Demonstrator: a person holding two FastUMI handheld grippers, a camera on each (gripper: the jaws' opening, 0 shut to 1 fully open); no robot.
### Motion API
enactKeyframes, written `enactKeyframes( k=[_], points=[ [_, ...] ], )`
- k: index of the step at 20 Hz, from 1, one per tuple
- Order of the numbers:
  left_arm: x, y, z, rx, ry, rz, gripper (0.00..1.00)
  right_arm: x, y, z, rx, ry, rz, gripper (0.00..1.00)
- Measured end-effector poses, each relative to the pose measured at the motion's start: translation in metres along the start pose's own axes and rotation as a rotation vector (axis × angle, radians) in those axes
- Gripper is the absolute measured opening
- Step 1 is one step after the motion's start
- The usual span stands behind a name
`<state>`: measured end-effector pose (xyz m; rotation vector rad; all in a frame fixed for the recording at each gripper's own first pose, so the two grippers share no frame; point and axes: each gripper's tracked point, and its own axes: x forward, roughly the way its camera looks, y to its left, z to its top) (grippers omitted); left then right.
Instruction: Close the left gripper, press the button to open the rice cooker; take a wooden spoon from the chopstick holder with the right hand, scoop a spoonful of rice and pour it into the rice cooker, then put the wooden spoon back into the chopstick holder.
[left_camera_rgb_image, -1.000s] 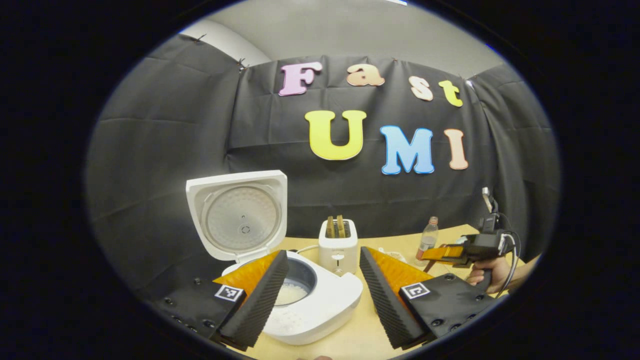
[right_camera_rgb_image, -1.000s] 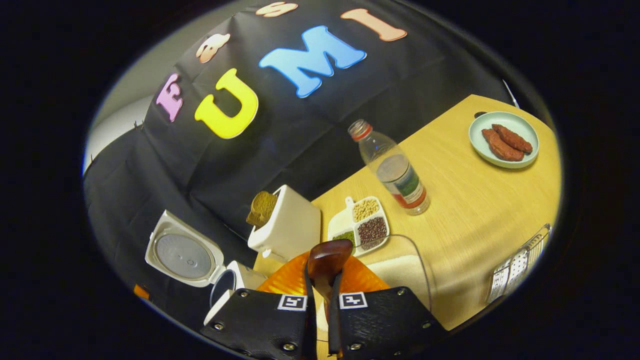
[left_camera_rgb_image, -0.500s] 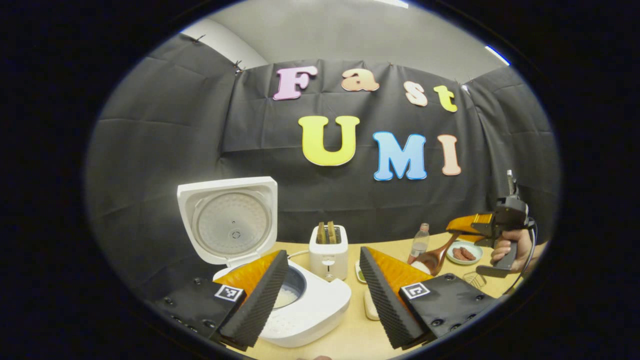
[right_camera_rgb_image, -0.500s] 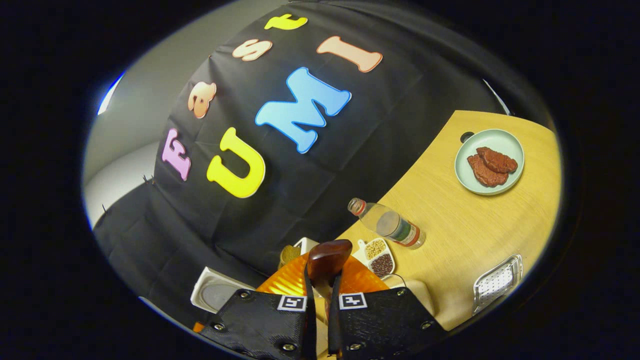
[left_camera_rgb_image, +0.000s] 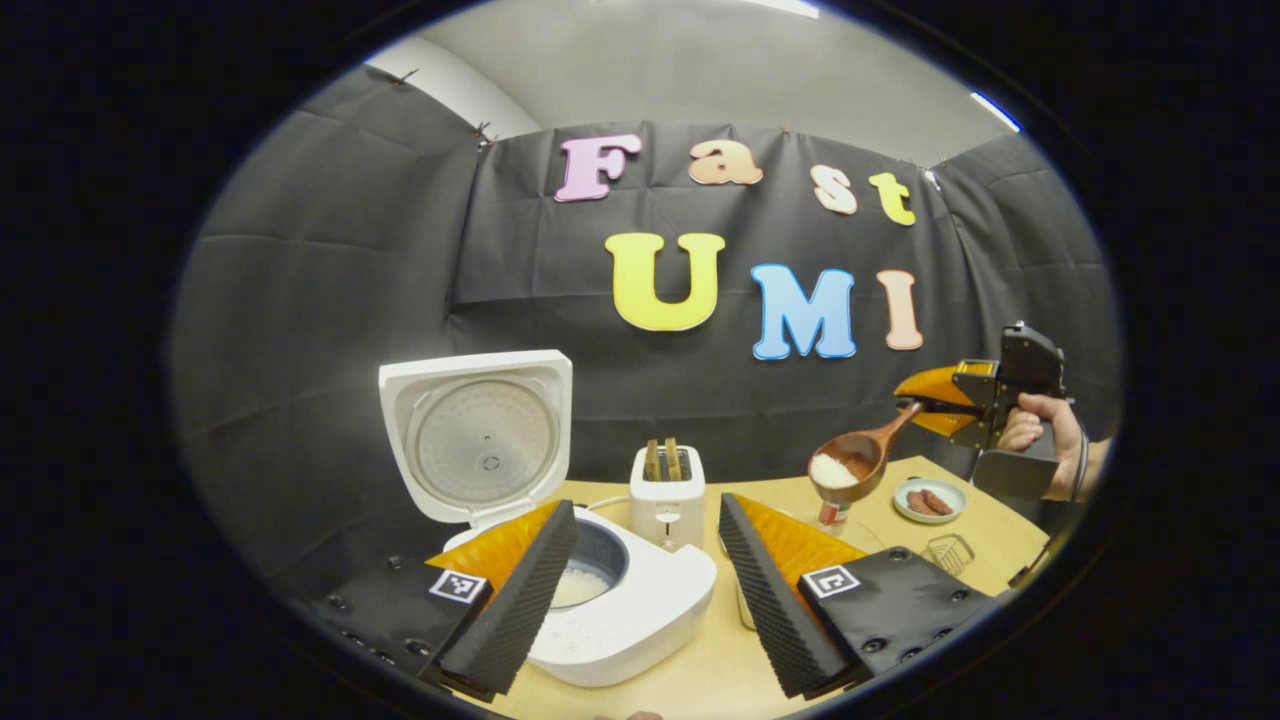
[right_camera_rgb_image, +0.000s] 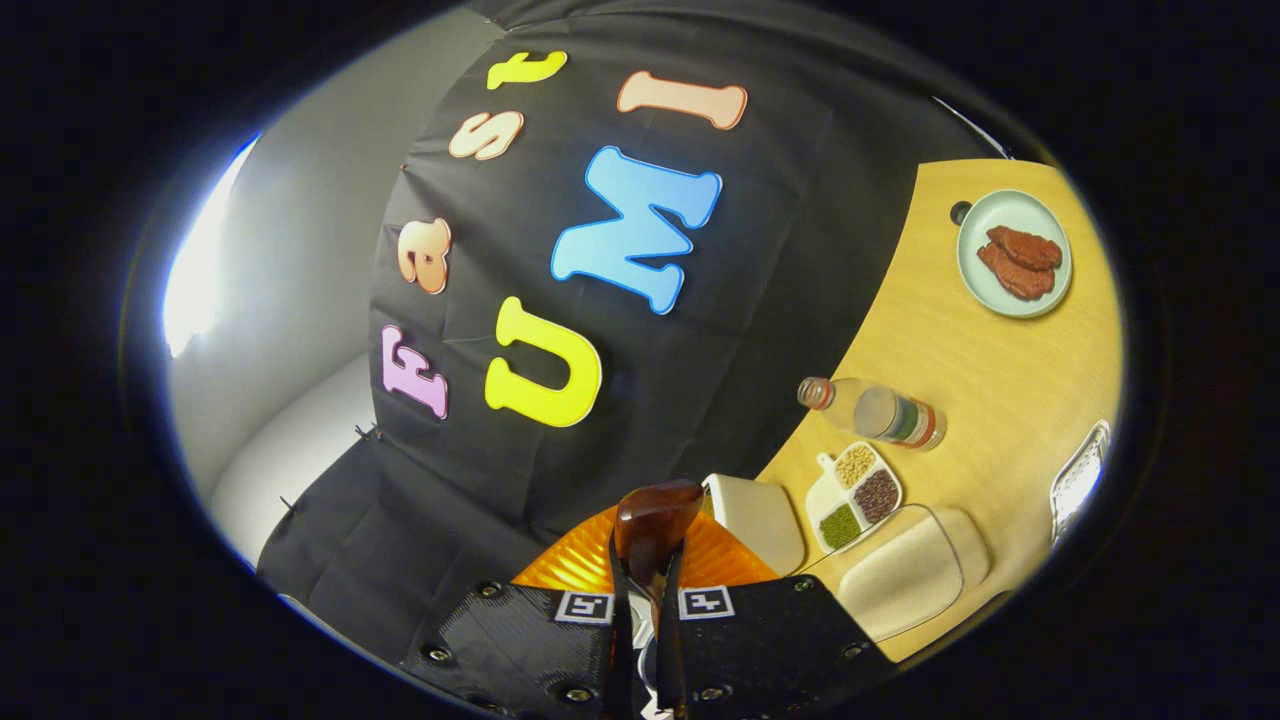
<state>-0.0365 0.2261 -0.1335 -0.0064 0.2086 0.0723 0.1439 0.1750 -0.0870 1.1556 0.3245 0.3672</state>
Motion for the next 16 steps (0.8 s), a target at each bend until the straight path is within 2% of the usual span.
enactKeyframes(
  k=[1, 2, 3, 4, 7, 8, 9, 10, 11, 16],
  points=[
    [-0.002, 0.005, -0.002, 0.000, 0.002, 0.007, 0.96, 0.003, 0.008, -0.004, -0.002, 0.012, 0.015, 0.09],
    [-0.004, 0.010, -0.002, -0.004, -0.003, 0.009, 0.99, 0.005, 0.019, -0.012, -0.009, 0.026, 0.030, 0.09],
    [-0.008, 0.013, 0.000, -0.012, -0.010, 0.008, 0.96, 0.009, 0.027, -0.017, -0.012, 0.038, 0.042, 0.09],
    [-0.011, 0.018, 0.000, -0.017, -0.013, 0.008, 0.99, 0.013, 0.036, -0.024, -0.016, 0.052, 0.059, 0.09],
    [-0.016, 0.030, -0.007, -0.035, -0.010, 0.003, 0.99, 0.027, 0.056, -0.046, -0.023, 0.090, 0.096, 0.09],
    [-0.019, 0.036, -0.009, -0.046, -0.012, 0.004, 0.96, 0.031, 0.063, -0.053, -0.022, 0.102, 0.108, 0.09],
    [-0.022, 0.040, -0.009, -0.057, -0.014, 0.000, 0.99, 0.036, 0.069, -0.060, -0.021, 0.116, 0.118, 0.09],
    [-0.024, 0.045, -0.010, -0.063, -0.017, 0.001, 0.96, 0.041, 0.076, -0.070, -0.020, 0.132, 0.128, 0.09],
    [-0.026, 0.051, -0.012, -0.063, -0.016, 0.007, 1.00, 0.045, 0.081, -0.078, -0.019, 0.147, 0.140, 0.09],
    [-0.034, 0.071, -0.022, -0.051, -0.009, 0.031, 0.99, 0.069, 0.102, -0.121, -0.054, 0.225, 0.179, 0.09]
  ],
)
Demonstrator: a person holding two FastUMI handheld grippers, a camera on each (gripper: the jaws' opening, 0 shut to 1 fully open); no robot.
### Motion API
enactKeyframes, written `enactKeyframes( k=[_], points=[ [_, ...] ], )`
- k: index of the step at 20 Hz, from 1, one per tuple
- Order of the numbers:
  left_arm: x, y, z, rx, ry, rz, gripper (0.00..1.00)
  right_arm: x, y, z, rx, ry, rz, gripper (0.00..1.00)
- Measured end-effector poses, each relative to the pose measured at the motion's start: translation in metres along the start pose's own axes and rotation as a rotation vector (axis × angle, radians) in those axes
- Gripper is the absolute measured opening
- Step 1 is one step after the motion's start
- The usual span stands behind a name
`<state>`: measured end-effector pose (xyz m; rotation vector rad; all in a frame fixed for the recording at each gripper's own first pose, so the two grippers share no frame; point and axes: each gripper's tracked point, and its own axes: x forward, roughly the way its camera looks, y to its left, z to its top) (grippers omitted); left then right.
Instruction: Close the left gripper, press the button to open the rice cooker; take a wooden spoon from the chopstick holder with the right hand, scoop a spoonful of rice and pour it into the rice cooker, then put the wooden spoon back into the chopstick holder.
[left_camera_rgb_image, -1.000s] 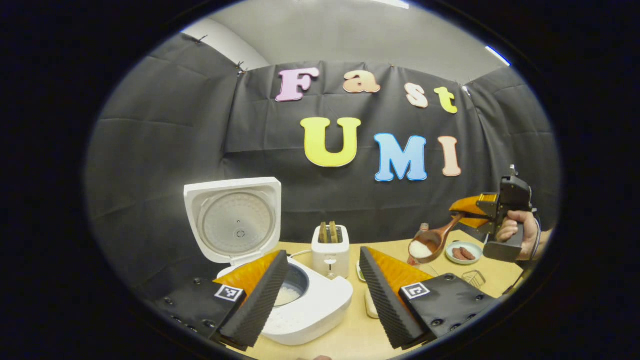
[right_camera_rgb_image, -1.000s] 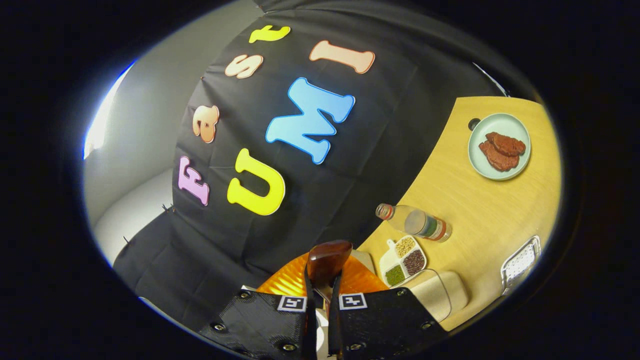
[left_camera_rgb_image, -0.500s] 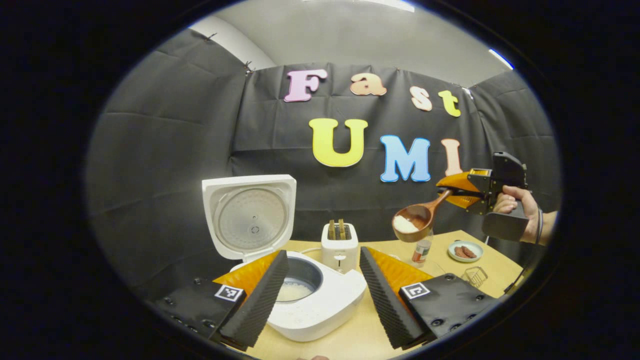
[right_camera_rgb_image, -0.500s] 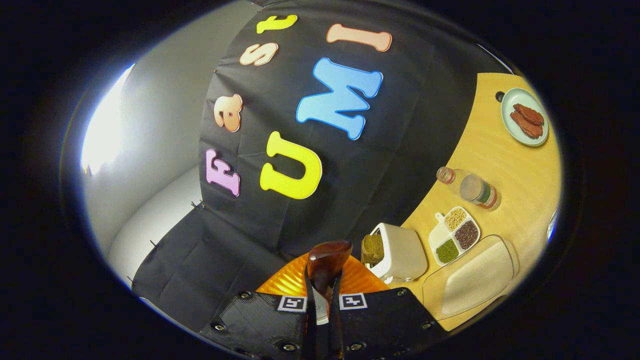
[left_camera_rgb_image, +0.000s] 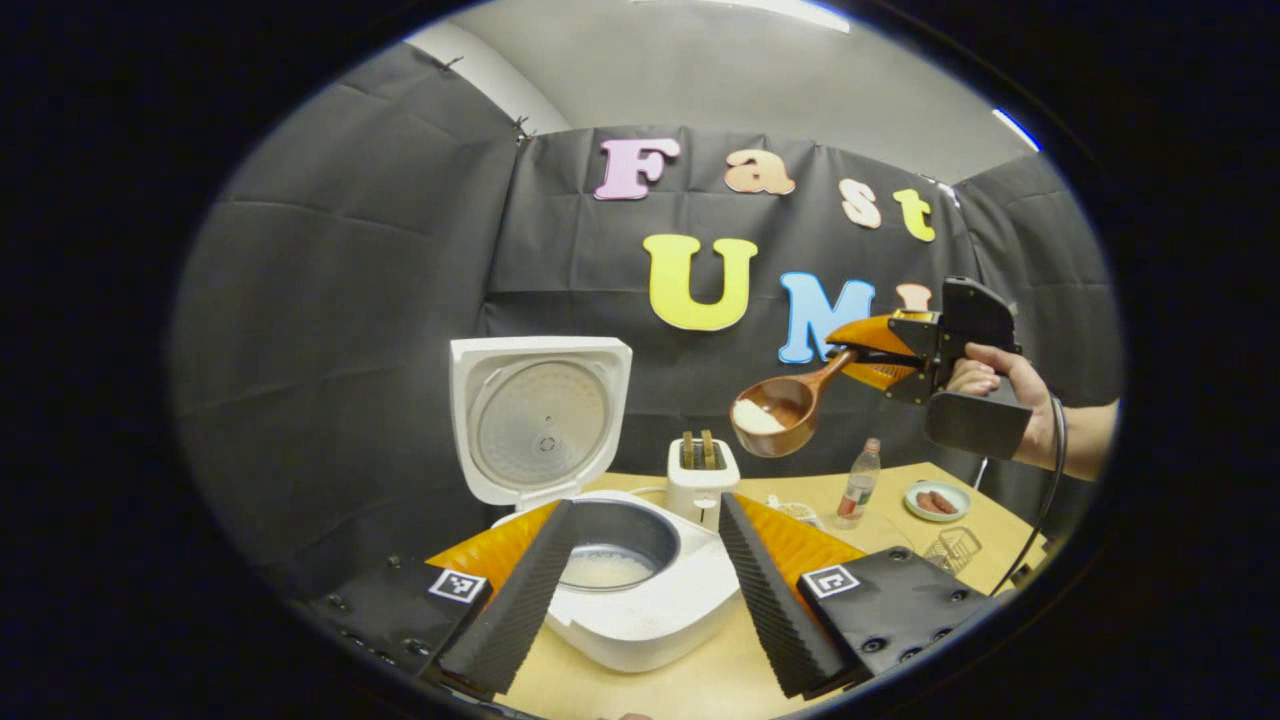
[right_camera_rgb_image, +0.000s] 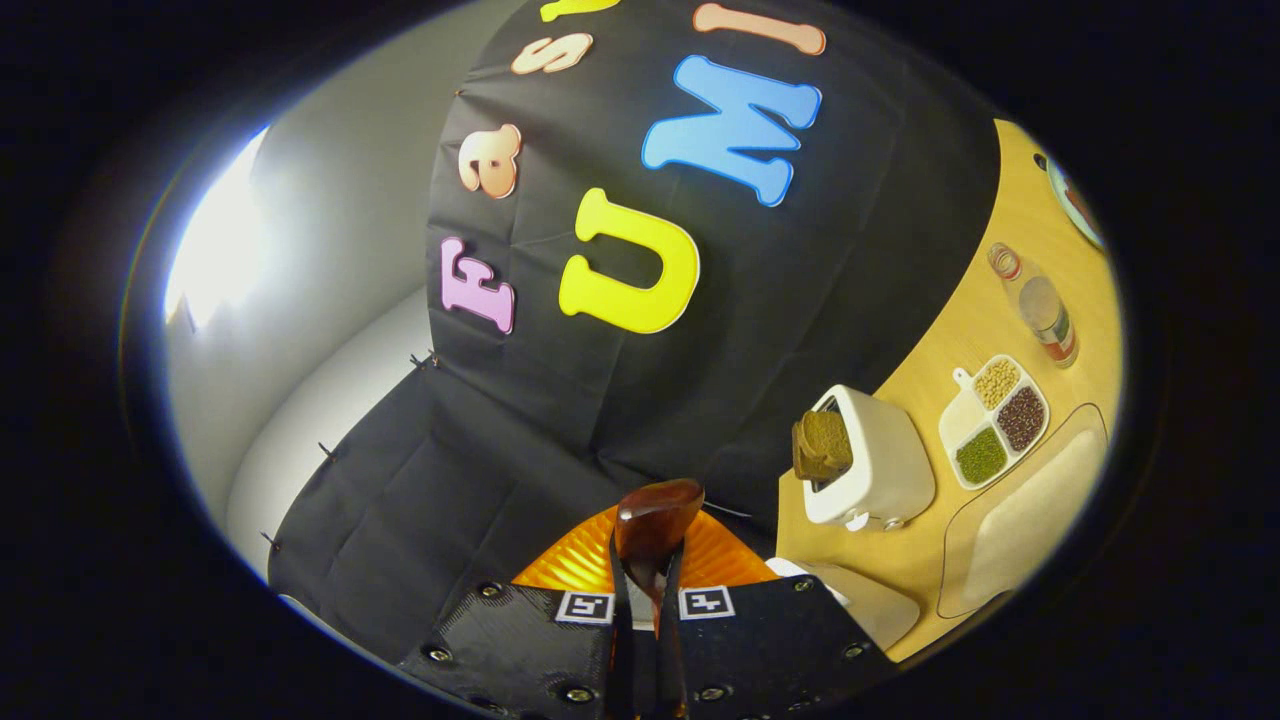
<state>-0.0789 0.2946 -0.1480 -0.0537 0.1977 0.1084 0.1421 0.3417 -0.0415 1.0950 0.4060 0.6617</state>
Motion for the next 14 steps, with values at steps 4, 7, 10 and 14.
enactKeyframes(
  k=[4, 7, 10, 14],
  points=[
    [-0.006, 0.015, -0.015, 0.014, 0.018, 0.019, 0.99, 0.027, 0.004, -0.026, -0.061, 0.061, 0.009, 0.09],
    [-0.012, 0.024, -0.020, 0.011, 0.024, 0.026, 1.00, 0.047, 0.002, -0.047, -0.113, 0.101, 0.005, 0.09],
    [-0.012, 0.033, -0.029, 0.005, 0.039, 0.049, 0.99, 0.067, -0.002, -0.070, -0.165, 0.145, -0.007, 0.09],
    [-0.021, 0.040, -0.033, -0.010, 0.042, 0.081, 0.99, 0.095, -0.012, -0.103, -0.254, 0.198, -0.031, 0.09]
  ],
)
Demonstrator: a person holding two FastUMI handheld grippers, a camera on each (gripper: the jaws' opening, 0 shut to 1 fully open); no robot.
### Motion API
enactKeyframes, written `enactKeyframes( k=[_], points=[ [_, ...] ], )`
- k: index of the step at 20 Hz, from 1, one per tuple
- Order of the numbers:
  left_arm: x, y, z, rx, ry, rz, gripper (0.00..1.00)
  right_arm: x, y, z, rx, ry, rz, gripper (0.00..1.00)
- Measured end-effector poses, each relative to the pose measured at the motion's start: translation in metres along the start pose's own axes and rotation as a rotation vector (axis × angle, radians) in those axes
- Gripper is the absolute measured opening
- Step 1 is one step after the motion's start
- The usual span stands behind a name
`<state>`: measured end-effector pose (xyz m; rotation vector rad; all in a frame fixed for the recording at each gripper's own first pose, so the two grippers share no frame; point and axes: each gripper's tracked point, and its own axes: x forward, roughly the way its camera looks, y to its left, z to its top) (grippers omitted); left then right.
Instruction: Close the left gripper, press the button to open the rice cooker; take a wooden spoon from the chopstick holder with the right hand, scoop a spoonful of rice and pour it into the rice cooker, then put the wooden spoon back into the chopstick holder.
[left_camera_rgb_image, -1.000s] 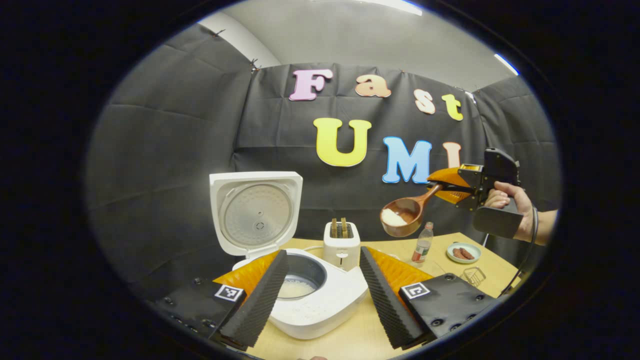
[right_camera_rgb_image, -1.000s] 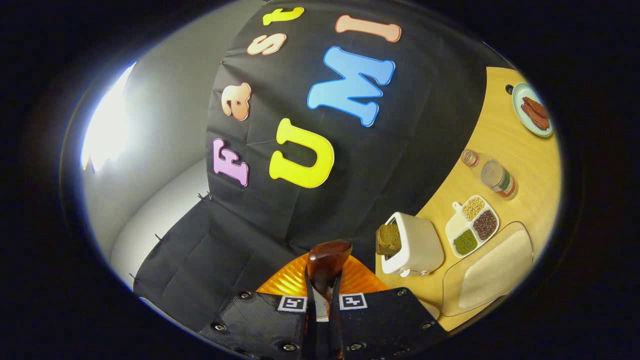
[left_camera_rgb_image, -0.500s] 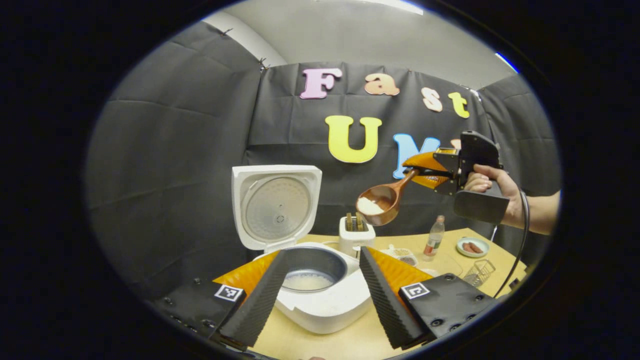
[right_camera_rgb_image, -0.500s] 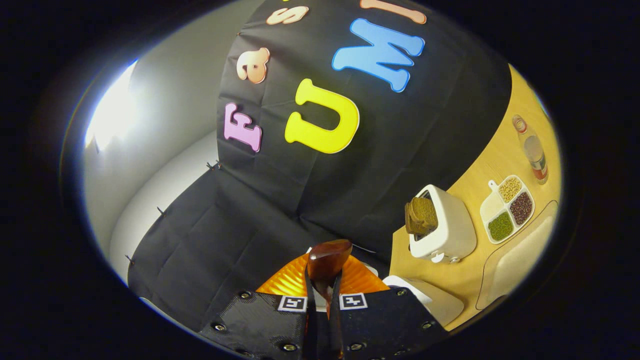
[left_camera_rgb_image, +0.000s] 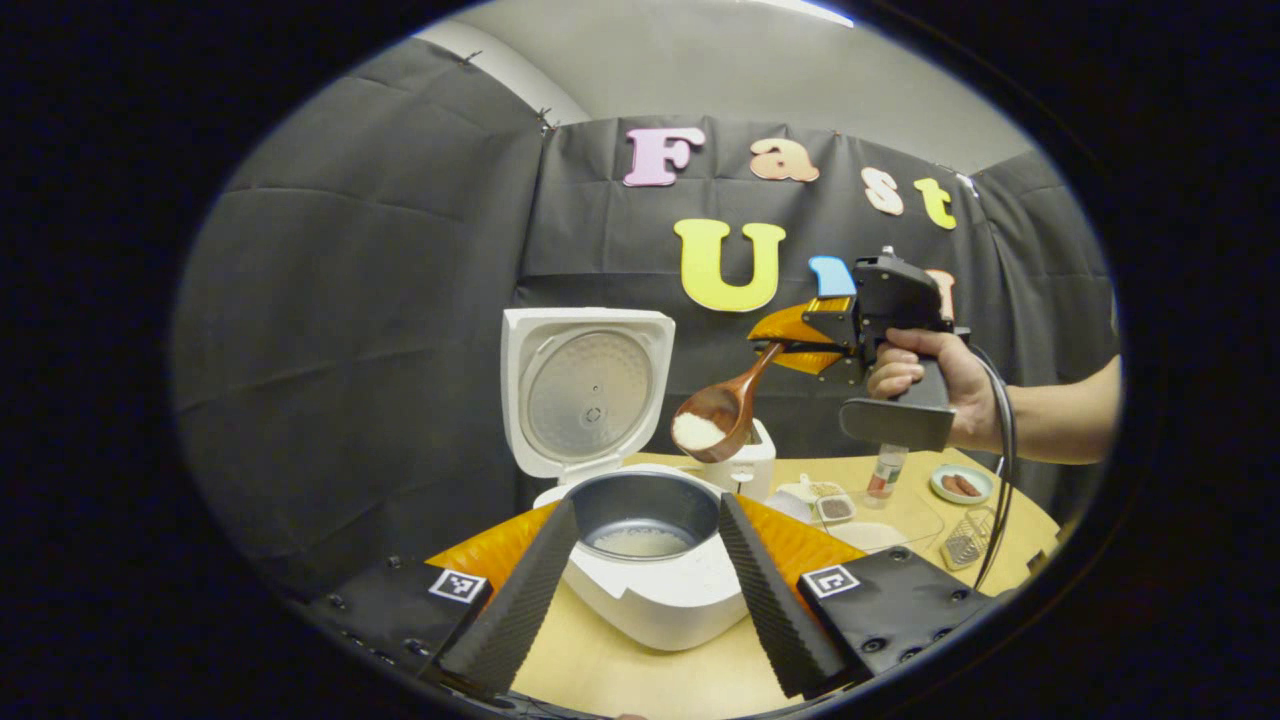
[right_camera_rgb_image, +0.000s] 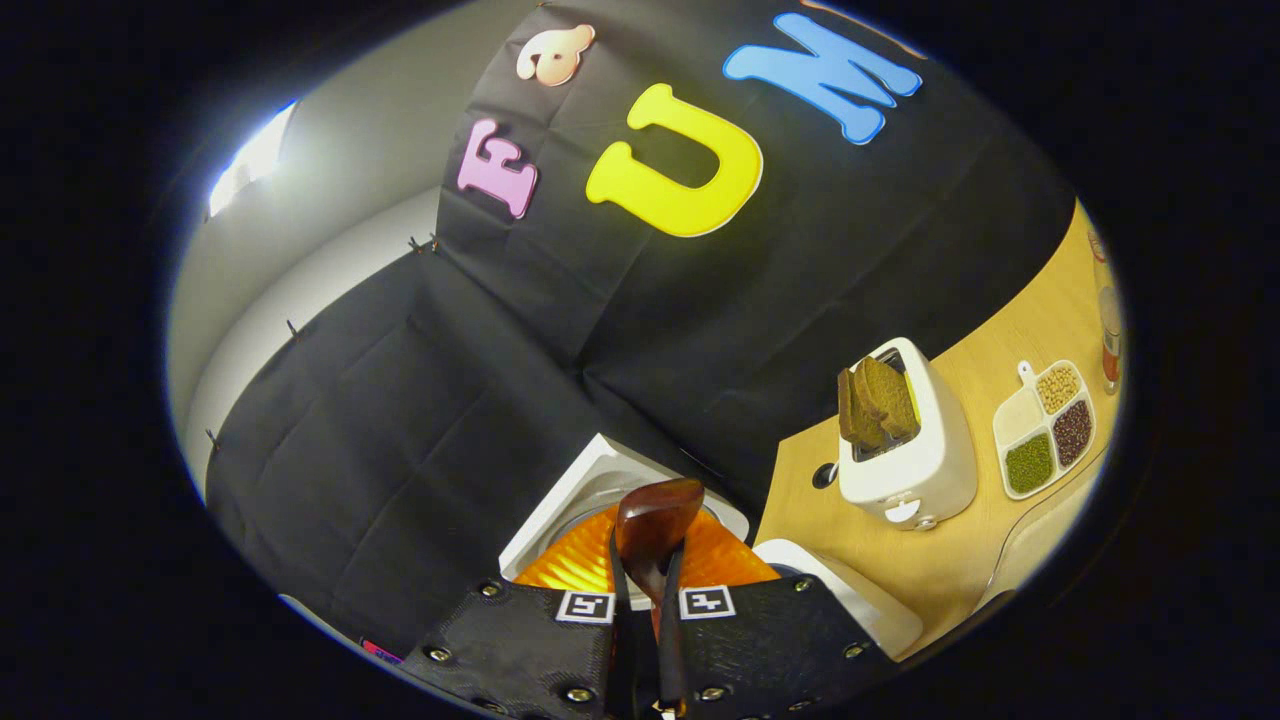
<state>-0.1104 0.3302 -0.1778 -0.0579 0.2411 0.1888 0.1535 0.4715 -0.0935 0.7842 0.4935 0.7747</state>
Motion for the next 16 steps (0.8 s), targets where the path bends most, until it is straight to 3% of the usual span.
enactKeyframes(
  k=[4, 9, 16],
  points=[
    [-0.001, 0.009, -0.005, -0.033, 0.000, 0.046, 0.99, 0.030, -0.006, -0.025, -0.136, 0.055, -0.028, 0.09],
    [-0.004, 0.016, -0.001, -0.019, -0.008, 0.089, 0.99, 0.057, -0.014, -0.060, -0.448, 0.132, -0.050, 0.09],
    [-0.006, 0.018, -0.008, -0.004, 0.004, 0.109, 1.00, 0.064, 0.023, -0.102, -0.952, 0.213, 0.093, 0.09]
  ],
)
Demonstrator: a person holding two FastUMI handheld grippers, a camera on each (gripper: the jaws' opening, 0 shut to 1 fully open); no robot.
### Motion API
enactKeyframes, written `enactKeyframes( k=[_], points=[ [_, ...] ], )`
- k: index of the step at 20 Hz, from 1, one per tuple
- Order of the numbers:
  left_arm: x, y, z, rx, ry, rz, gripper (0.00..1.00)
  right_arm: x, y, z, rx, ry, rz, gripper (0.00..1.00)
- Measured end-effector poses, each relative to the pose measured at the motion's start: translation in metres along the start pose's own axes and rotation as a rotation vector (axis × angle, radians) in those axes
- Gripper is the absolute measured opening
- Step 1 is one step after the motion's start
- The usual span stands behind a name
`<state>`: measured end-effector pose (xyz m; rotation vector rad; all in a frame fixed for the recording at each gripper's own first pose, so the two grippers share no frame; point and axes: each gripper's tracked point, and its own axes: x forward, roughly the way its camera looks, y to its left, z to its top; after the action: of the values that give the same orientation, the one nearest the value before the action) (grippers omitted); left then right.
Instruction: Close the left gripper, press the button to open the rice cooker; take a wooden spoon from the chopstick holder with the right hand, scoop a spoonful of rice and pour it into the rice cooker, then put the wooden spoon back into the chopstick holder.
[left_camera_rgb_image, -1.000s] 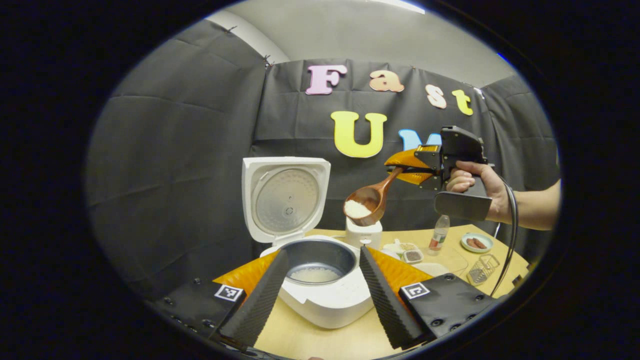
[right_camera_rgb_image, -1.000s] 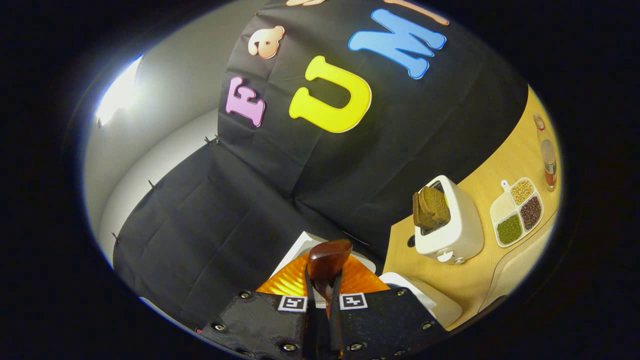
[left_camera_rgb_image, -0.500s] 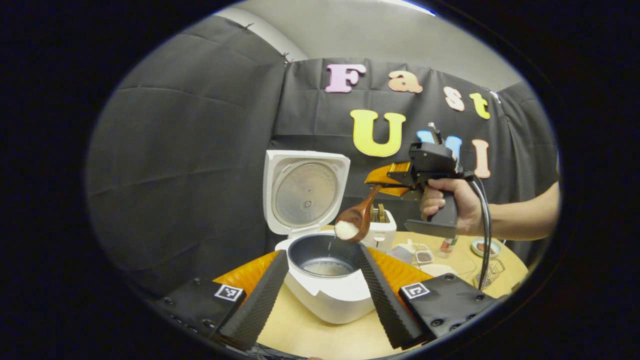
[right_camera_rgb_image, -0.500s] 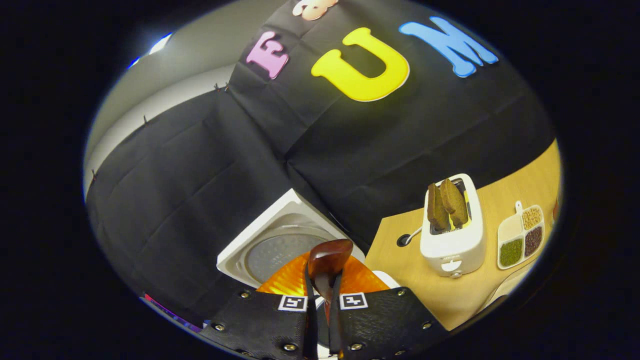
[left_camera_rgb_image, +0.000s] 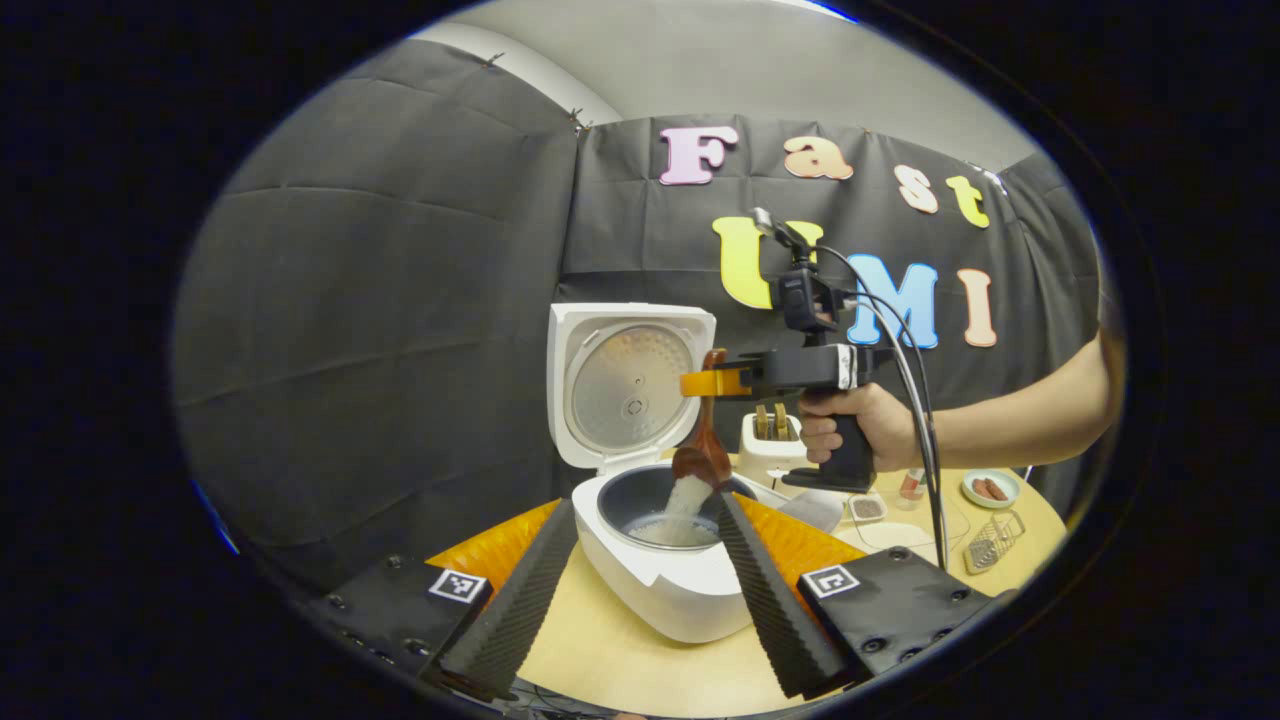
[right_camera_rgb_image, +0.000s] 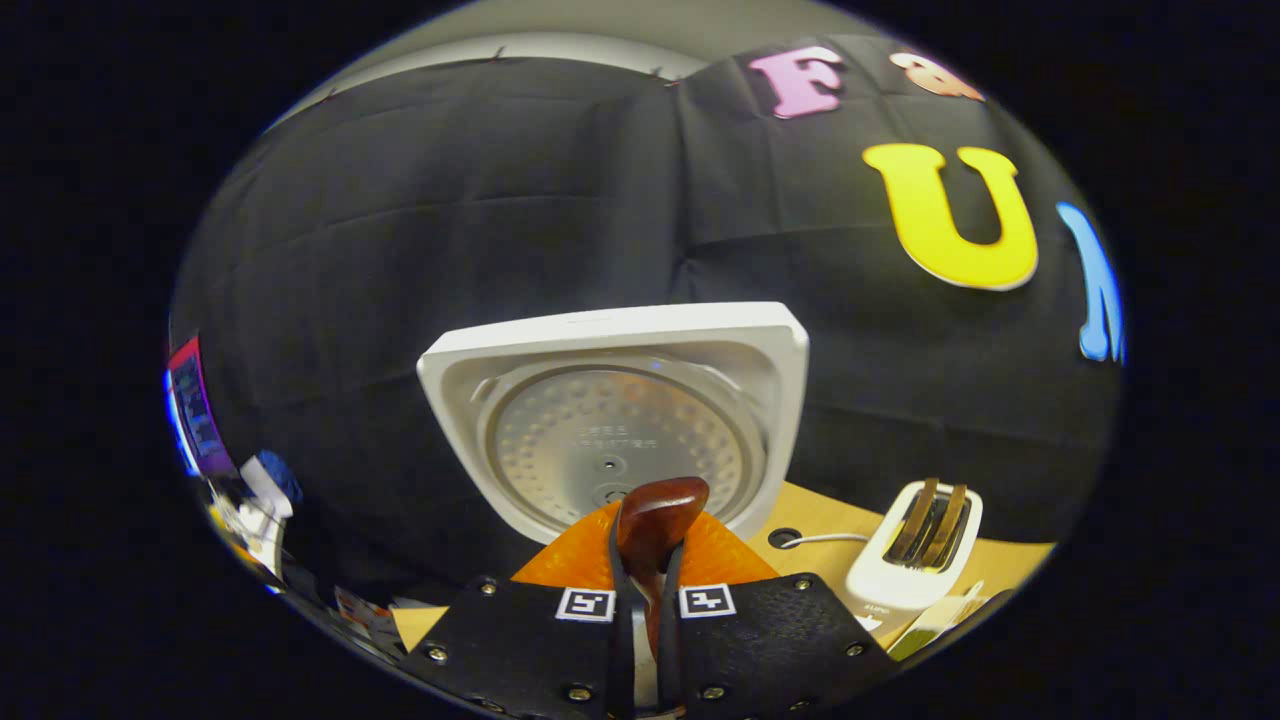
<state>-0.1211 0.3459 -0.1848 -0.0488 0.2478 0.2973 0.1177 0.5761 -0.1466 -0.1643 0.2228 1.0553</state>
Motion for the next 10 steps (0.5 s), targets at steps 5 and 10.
enactKeyframes(
  k=[5, 10],
  points=[
    [0.000, 0.000, -0.002, 0.006, 0.000, -0.010, 0.99, -0.012, 0.030, 0.008, -0.292, -0.031, 0.073, 0.09],
    [0.000, -0.002, 0.002, -0.013, -0.010, -0.016, 0.99, -0.021, 0.013, 0.014, -0.132, -0.090, 0.072, 0.09]
  ],
)
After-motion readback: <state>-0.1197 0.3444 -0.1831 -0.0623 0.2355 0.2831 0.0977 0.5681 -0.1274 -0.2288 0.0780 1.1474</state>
